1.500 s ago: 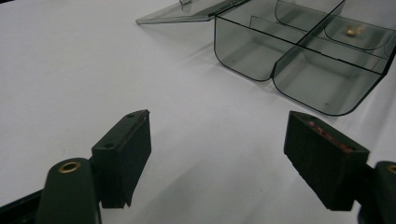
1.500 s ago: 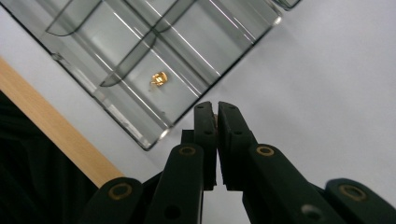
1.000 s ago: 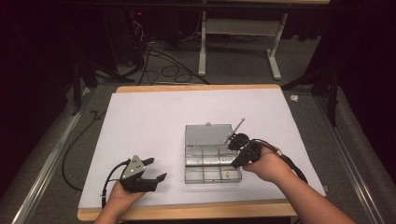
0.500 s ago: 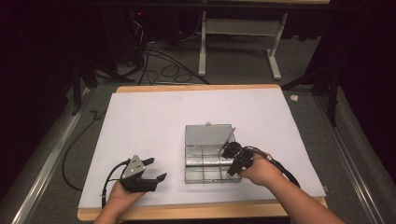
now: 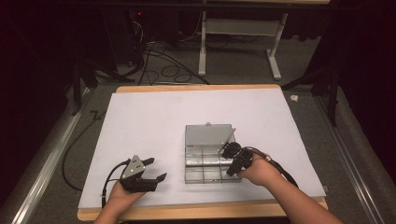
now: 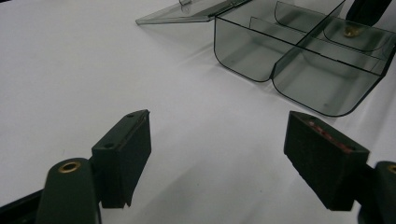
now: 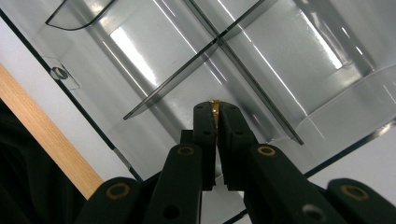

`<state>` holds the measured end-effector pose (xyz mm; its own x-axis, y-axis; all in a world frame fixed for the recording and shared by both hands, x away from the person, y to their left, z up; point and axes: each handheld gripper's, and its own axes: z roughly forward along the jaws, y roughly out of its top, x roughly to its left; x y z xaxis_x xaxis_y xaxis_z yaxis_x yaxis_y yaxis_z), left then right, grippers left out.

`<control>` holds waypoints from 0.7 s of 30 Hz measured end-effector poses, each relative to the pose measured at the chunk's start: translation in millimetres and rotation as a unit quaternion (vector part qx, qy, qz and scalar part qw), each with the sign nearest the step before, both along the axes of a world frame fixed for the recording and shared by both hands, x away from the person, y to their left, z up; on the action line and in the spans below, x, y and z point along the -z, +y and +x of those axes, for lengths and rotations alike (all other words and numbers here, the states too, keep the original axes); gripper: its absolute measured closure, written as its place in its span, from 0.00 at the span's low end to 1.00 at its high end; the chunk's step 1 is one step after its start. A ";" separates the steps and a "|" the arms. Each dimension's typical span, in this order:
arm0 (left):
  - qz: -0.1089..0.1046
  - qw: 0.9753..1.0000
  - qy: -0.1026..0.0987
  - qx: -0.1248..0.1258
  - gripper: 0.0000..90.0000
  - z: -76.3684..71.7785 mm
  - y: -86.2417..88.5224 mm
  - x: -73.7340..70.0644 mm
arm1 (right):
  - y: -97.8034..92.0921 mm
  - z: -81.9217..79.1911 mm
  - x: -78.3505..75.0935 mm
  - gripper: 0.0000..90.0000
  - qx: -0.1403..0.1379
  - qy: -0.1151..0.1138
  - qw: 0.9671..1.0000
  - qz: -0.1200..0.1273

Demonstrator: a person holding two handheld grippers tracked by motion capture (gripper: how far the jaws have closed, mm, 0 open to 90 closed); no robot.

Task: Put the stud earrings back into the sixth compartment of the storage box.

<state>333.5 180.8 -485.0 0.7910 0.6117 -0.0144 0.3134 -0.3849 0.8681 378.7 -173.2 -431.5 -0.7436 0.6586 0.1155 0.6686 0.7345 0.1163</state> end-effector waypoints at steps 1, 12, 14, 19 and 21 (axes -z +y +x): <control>0.000 1.000 0.000 0.000 0.27 0.0 0.0 0.0 | 0.0 -0.1 -0.5 0.95 0.002 0.001 1.000 0.001; 0.000 1.000 0.001 0.001 0.27 0.1 0.0 0.0 | -2.6 0.1 -15.1 0.91 0.008 -0.011 1.000 0.012; 0.000 1.000 0.001 0.000 0.27 0.1 -0.1 0.0 | -3.1 0.3 -18.9 0.92 0.009 -0.014 1.000 0.014; 0.001 1.000 0.000 0.001 0.27 0.0 0.0 0.0 | -8.7 1.0 -28.9 0.93 0.023 -0.026 0.999 0.018; -0.001 1.000 0.000 0.000 0.27 0.0 -0.2 0.1 | -12.8 1.4 -33.7 0.94 0.028 -0.028 0.999 0.022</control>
